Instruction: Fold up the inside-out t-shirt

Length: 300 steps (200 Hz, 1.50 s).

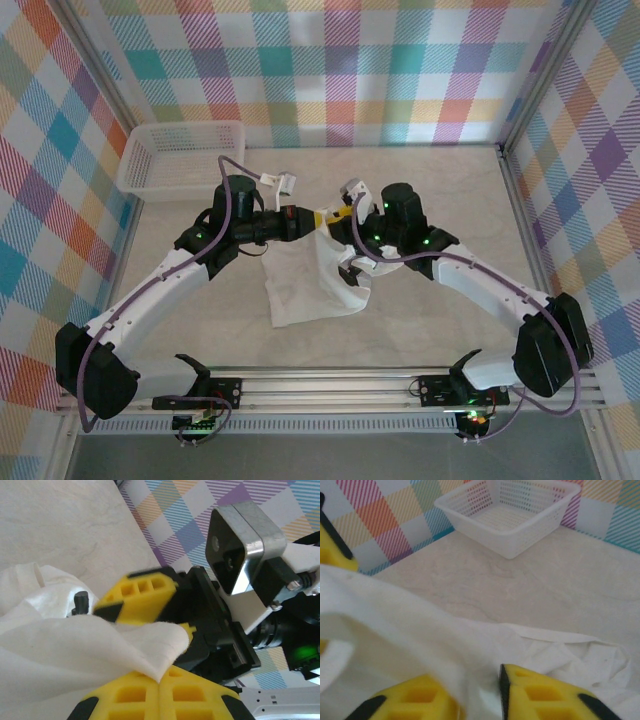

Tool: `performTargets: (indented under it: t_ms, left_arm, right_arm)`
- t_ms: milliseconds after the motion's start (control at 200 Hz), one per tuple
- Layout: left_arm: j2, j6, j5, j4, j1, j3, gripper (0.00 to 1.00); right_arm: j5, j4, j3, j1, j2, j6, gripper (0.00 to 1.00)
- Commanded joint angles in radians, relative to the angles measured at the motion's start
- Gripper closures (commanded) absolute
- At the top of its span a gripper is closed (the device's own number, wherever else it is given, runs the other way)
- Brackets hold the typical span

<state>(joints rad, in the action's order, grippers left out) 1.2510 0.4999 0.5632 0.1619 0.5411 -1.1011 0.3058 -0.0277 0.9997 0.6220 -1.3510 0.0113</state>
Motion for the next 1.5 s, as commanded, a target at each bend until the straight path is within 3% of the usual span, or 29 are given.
performTargets:
  t_ms: [0,65,250,455,620,680,830,1000,1135,1230,1280,1355,1400,1445,1495]
  left_arm:
    - [-0.02,-0.048,-0.089,0.078,0.004,-0.016,0.99]
    - [-0.02,-0.086,-0.167,0.168,-0.002,-0.029,0.97]
    - [0.019,-0.14,-0.181,0.192,-0.042,-0.049,0.82]
    - [-0.023,-0.215,-0.185,0.238,-0.044,-0.067,0.66]
    - [-0.139,-0.184,-0.154,0.082,0.019,0.068,0.54]
    - [-0.168,-0.212,-0.228,0.072,0.085,0.099,0.51]
    - [-0.108,-0.277,-0.56,0.158,0.299,0.08,0.51]
    - [0.043,-0.232,-0.822,0.199,0.395,0.014,0.47]
    - [0.108,-0.231,-0.913,0.196,0.405,0.008,0.33]
    - [0.126,-0.244,-0.915,0.195,0.406,-0.002,0.31]
    - [0.121,-0.245,-0.941,0.209,0.405,-0.005,0.35]
    - [0.086,-0.241,-0.992,0.226,0.4,0.011,0.53]
    - [0.059,-0.23,-0.981,0.237,0.382,0.025,0.73]
    - [0.032,-0.219,-0.932,0.246,0.352,0.041,1.0]
    - [0.005,-0.218,-0.838,0.246,0.313,0.059,1.0]
  right_arm:
    - [0.058,0.091,0.044,0.005,0.047,-0.031,0.86]
    - [0.083,0.162,0.054,0.002,0.098,-0.041,1.0]
    - [0.328,0.177,0.079,-0.032,0.169,-0.211,1.0]
    - [0.332,0.334,0.24,-0.066,0.066,-0.361,1.0]
    - [0.324,0.417,0.296,-0.075,-0.004,-0.36,1.0]
    - [0.326,0.423,0.301,-0.078,-0.016,-0.362,1.0]
    - [0.323,0.383,0.286,-0.079,-0.015,-0.394,0.99]
    - [0.3,0.4,0.29,-0.08,-0.009,-0.395,0.97]
    - [0.279,0.375,0.271,-0.08,0.006,-0.415,0.96]
    - [0.232,0.395,0.277,-0.081,0.0,-0.427,0.96]
    - [0.174,0.438,0.29,-0.087,-0.006,-0.42,0.96]
    - [0.065,0.513,0.306,-0.112,-0.01,-0.419,0.96]
    - [0.02,0.536,0.297,-0.143,-0.005,-0.439,0.96]
    - [0.014,0.534,0.28,-0.172,0.004,-0.458,0.96]
    - [0.033,0.523,0.267,-0.183,0.012,-0.454,0.96]
